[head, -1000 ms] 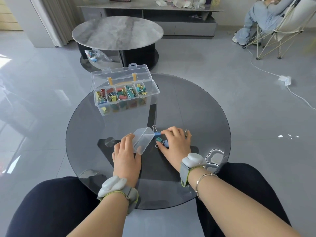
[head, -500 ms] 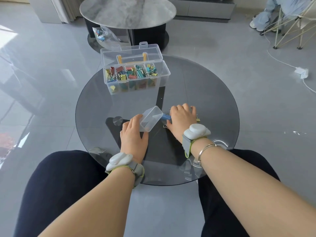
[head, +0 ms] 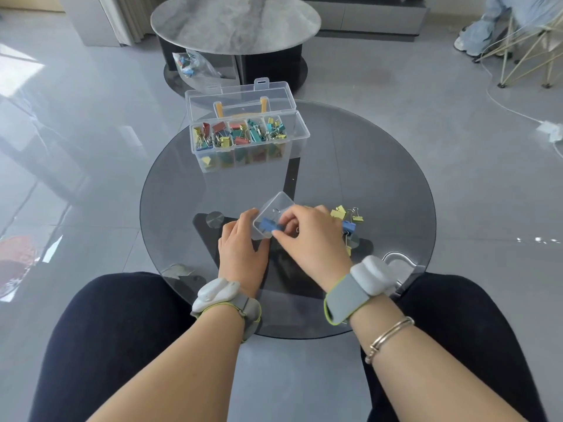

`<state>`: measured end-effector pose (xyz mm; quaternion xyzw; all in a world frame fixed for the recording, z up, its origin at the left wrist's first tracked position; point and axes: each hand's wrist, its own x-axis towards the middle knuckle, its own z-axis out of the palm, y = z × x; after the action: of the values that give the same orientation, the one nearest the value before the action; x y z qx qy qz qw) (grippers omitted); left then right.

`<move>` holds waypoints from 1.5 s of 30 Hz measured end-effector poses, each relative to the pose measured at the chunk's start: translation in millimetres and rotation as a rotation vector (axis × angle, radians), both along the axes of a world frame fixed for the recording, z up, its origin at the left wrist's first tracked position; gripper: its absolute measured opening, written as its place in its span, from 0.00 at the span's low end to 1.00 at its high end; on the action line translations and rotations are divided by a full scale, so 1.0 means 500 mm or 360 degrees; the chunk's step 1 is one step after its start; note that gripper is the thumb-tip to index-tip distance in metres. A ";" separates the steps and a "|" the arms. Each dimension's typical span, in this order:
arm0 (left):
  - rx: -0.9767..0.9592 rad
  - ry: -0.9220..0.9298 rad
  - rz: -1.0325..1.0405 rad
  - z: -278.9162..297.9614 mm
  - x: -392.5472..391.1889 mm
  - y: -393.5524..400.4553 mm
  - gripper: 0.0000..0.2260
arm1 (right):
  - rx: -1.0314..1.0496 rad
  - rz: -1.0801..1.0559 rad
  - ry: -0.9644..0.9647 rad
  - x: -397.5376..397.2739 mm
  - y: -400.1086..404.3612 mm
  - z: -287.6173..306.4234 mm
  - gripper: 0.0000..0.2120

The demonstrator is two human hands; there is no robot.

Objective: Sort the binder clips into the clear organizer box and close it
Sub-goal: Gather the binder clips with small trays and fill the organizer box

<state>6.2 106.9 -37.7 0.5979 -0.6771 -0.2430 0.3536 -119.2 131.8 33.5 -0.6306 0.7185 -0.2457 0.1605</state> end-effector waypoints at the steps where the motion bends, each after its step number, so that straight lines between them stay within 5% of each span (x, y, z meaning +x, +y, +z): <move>1: 0.0000 -0.0008 -0.0008 0.000 0.000 0.000 0.19 | -0.0027 0.0040 0.0102 0.008 -0.003 -0.002 0.05; 7: -0.0015 -0.0037 -0.0022 0.002 -0.001 -0.001 0.19 | 0.0018 0.0158 0.0308 0.031 -0.013 -0.013 0.11; 12: -0.0060 -0.0054 -0.0005 -0.002 -0.004 0.000 0.18 | -0.0125 -0.0154 0.0050 -0.015 -0.007 -0.028 0.10; 20: -0.0060 -0.0072 -0.0001 -0.009 0.000 -0.002 0.20 | 0.0268 -0.0298 0.0640 -0.114 0.001 -0.084 0.39; 31: -0.0059 -0.0115 -0.0015 -0.007 -0.002 -0.001 0.20 | 0.0280 -0.0036 0.0634 -0.109 -0.047 -0.063 0.12; 45: -0.0053 -0.0110 -0.0007 -0.012 -0.004 -0.003 0.20 | 0.0347 -0.0182 0.0181 -0.115 -0.077 -0.053 0.05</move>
<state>4.2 105.4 -43.7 0.5984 -0.6942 -0.2117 0.3393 -176.7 93.2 6.8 -0.5804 0.7836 -0.1389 0.1728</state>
